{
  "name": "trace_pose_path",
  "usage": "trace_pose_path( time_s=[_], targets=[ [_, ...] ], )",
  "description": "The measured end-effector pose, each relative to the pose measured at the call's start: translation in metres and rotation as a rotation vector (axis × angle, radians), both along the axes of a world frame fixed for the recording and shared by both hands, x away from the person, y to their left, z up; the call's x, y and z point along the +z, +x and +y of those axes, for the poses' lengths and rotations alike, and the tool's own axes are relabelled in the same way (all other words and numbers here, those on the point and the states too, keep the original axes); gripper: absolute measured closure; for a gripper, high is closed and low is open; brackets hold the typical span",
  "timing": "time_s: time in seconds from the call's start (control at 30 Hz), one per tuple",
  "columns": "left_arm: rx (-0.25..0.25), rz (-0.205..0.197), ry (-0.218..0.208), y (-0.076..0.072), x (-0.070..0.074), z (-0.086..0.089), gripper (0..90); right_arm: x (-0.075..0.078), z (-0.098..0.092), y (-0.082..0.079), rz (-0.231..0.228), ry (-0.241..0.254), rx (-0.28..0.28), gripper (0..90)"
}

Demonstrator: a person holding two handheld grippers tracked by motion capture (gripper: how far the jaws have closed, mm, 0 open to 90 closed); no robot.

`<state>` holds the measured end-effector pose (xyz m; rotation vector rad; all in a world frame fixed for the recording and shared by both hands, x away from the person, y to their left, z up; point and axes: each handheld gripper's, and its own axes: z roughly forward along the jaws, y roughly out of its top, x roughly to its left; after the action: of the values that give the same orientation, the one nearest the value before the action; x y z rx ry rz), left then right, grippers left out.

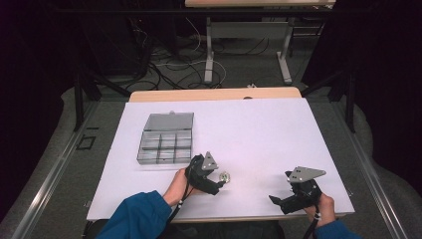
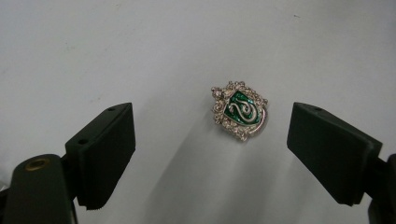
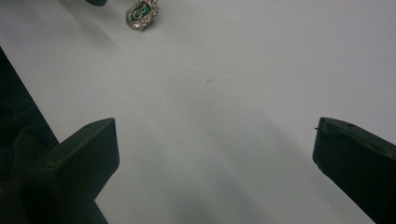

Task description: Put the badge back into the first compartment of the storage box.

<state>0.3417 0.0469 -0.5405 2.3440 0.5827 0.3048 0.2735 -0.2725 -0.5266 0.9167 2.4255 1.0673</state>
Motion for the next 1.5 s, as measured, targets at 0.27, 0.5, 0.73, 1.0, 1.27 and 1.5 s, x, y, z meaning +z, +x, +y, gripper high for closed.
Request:
trace_pose_path(
  time_s=[0.27, 0.5, 0.73, 1.0, 1.27, 1.5],
  targets=[
    [-0.019, 0.045, 0.013, 0.011, -0.003, -0.012, 25.2, -0.001, 0.000, 0.001, -0.004, 0.004, 0.006, 0.2],
    [-0.043, 0.084, 0.037, 0.016, -0.013, -0.019, 32.4, 0.000, 0.000, 0.001, -0.002, 0.002, 0.006, 0.2],
    [-0.083, 0.084, 0.021, 0.012, -0.013, -0.019, 48.2, -0.001, 0.000, 0.000, 0.001, 0.014, -0.003, 0.2],
    [-0.102, 0.087, 0.002, 0.011, -0.013, -0.017, 56.7, -0.001, 0.000, 0.001, 0.002, 0.011, 0.003, 0.2],
    [-0.132, 0.090, 0.011, 0.012, -0.012, -0.015, 57.2, 0.000, 0.000, 0.000, -0.002, 0.006, 0.000, 0.2],
    [-0.144, 0.098, 0.003, 0.012, -0.012, -0.013, 57.5, 0.000, 0.000, 0.000, 0.003, 0.003, 0.000, 0.2]
  ],
)
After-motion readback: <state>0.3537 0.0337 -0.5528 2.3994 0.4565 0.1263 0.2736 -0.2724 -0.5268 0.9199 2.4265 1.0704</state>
